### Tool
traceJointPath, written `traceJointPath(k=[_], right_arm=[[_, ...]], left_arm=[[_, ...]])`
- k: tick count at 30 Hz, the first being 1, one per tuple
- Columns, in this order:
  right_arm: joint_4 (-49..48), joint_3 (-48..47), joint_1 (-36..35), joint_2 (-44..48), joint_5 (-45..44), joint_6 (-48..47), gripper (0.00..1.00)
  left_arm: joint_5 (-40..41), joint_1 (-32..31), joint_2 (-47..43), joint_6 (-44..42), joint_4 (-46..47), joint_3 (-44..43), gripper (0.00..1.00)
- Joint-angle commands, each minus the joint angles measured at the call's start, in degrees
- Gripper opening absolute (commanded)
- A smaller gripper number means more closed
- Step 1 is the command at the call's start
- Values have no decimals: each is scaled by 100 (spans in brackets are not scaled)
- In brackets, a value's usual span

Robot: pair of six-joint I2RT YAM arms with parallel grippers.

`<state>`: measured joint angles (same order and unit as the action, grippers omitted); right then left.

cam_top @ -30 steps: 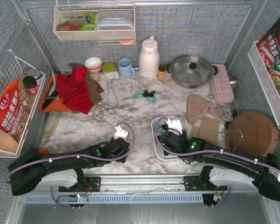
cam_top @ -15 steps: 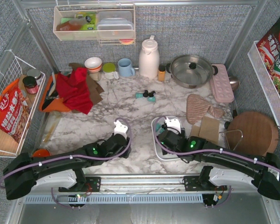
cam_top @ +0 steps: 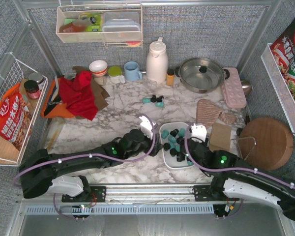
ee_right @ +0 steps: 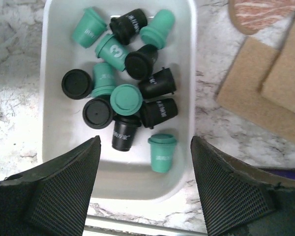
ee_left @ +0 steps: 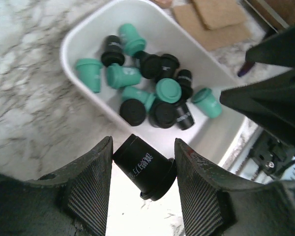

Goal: Mix the coffee capsules in the storage basket

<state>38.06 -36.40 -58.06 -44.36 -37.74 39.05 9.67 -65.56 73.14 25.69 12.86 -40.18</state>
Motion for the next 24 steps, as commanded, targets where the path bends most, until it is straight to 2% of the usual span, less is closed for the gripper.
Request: traceJointPath(k=[1,8,12,17,22,24], right_arm=[[398,200,12,781,-617,203,78],[794,578,14,2065,-918,296,78],[972,696,14,2414,-876,417,78],[986,714,7,2482,-805,415,78],[895,729,13,2374,-825,327,78],[864,707,13,2306,-823,278,78]], left_arm=[[-805,-105,420,-115,848,-150,54],[-906,-509,1063,-156,1111,-447,59],[-832,-625,1411,-144,1097,-638,62],[-438,-669,1557,-69,782,-769,75],[11,-669,1142,-32,770,-509,89],[344,-669,886,0,715,-372,91]])
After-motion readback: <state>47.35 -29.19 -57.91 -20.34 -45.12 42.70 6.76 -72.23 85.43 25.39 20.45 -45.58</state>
